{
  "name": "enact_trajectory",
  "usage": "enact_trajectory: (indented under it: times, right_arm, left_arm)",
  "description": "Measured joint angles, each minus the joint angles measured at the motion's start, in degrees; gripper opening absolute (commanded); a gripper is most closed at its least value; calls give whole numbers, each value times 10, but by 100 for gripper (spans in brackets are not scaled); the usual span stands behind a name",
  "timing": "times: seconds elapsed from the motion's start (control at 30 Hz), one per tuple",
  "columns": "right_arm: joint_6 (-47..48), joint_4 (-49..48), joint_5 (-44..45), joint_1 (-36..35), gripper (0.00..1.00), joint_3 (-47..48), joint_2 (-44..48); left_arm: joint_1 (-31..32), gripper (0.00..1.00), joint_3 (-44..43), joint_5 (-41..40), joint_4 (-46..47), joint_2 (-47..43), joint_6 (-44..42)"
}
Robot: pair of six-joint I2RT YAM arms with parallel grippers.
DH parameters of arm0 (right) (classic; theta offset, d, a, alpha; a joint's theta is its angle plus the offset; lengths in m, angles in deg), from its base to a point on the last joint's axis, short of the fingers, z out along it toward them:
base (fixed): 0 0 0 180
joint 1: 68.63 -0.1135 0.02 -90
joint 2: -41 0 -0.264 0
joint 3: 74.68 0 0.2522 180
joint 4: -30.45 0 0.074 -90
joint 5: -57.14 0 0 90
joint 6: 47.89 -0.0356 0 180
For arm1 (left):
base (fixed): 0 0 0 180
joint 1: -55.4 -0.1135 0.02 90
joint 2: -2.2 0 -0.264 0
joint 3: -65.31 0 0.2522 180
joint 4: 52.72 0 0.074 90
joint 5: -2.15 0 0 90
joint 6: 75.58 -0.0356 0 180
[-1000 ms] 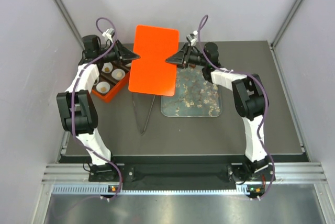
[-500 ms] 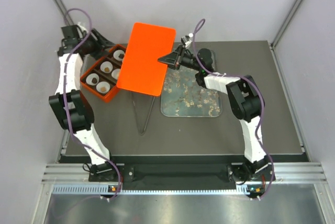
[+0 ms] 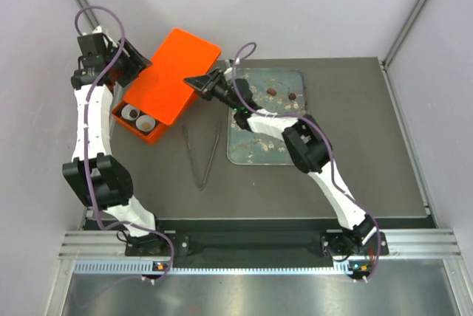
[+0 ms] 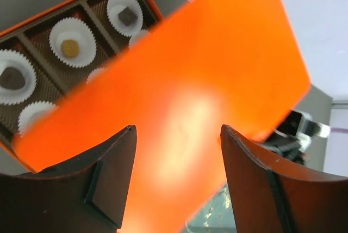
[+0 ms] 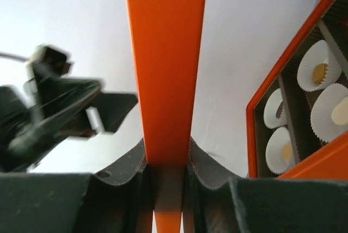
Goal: Pack the chocolate
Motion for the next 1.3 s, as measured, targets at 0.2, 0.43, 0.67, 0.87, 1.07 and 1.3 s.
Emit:
enact_trajectory:
  times: [0.2, 0.43, 0.67, 0.87, 1.07, 1.3]
  right_arm:
    - [21, 64, 97, -55, 0, 116, -89]
    - [31, 101, 168, -82, 0, 204, -159]
    - [35, 125, 209, -86, 0, 244, -202]
    - [29, 126, 220, -86, 0, 256, -223]
    - [22, 110, 220, -86, 0, 262, -235]
    - [15, 56, 200, -82, 0, 262, -235]
  left_arm:
    - [11, 69, 59, -28, 1, -50, -15]
    - [14, 70, 121, -43, 8, -81, -17]
    - [14, 69, 151, -41, 27, -81, -17]
    - [15, 69, 151, -70, 42, -77, -30]
    - [13, 69, 169, -122, 45, -53, -37]
    - [-29, 70, 220, -102, 50, -52, -32]
